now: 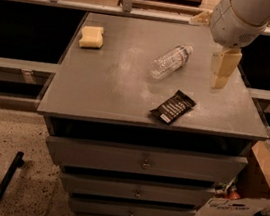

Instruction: Pick water bottle

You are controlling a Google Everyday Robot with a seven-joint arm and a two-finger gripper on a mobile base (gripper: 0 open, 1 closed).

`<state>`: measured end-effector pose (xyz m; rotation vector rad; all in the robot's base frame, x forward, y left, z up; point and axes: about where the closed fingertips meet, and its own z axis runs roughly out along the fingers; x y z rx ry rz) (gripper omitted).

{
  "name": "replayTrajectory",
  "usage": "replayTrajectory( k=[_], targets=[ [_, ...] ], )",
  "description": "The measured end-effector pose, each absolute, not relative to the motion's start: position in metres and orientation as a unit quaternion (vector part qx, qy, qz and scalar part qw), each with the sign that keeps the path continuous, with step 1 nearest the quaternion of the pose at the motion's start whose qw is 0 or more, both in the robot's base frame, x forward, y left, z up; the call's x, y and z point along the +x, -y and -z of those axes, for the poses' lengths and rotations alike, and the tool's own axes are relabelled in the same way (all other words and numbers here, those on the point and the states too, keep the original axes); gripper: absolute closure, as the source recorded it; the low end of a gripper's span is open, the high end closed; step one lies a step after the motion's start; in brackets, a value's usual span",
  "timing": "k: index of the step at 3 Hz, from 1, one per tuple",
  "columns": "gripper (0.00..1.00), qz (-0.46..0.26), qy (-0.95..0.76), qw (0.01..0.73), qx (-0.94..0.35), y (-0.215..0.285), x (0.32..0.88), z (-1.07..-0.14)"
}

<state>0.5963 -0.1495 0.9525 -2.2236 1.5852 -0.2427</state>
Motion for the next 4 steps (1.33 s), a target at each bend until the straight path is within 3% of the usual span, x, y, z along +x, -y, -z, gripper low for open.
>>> replayTrajectory(
  k=[2,4],
  targets=[
    [0.00,0.100,-0.541,0.174,-0.817,0.149,0.616,-0.933],
    [0.00,0.131,-0.429,0.096,-0.889,0.130,0.691,-0.886]
  ],
)
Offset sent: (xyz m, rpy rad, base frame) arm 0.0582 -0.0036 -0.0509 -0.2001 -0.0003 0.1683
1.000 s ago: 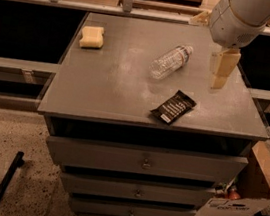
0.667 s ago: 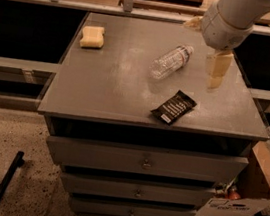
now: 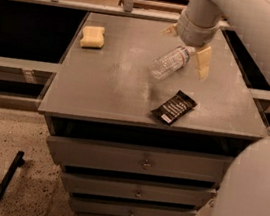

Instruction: Pick water bottle

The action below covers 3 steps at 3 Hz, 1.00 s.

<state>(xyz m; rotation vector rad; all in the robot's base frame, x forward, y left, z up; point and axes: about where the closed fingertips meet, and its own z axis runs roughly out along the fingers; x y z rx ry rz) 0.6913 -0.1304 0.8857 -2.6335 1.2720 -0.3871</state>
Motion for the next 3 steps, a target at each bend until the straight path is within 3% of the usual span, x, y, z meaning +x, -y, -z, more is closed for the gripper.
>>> replayTrajectory(
  k=[1,3],
  targets=[
    [0.00,0.139,-0.388,0.083,-0.908,0.119,0.722,-0.869],
    [0.42,0.131,-0.340,0.086,-0.927,0.098,0.743,-0.845]
  ],
)
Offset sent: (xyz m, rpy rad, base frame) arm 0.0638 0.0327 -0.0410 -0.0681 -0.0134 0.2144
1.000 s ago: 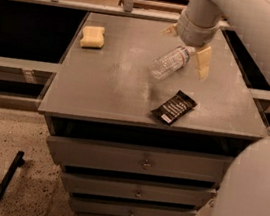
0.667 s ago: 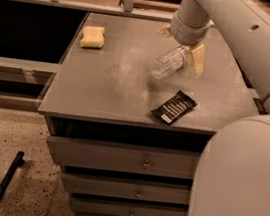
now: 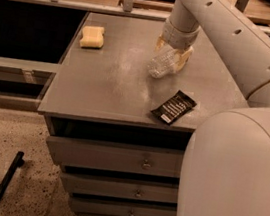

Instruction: Pick water bottle

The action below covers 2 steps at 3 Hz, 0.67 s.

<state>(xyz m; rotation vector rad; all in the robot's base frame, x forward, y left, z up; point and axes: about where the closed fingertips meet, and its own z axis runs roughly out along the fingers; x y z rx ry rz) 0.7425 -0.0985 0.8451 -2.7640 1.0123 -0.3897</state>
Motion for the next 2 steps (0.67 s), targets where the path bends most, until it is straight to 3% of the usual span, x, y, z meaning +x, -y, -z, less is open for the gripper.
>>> replayTrajectory(
  k=[2],
  targets=[
    [0.88,0.132,-0.322,0.107,-0.931,0.0862,0.7398,-0.8448]
  ],
)
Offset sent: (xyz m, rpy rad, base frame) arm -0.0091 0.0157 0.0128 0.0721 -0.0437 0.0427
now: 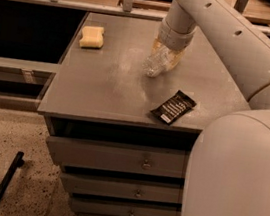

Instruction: Pick water bottle

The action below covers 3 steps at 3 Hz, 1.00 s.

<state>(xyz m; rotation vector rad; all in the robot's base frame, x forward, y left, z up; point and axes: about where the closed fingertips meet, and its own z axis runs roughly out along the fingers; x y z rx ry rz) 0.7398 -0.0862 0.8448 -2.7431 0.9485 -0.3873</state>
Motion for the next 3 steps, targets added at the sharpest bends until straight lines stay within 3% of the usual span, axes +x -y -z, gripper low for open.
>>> replayTrajectory(
  k=[1,3],
  targets=[
    [1.00,0.114,-0.329,0.163,-0.923,0.087,0.733,-0.864],
    [1.00,0.054,-0.304,0.361,-0.880,0.081,0.695,-0.943]
  ],
)
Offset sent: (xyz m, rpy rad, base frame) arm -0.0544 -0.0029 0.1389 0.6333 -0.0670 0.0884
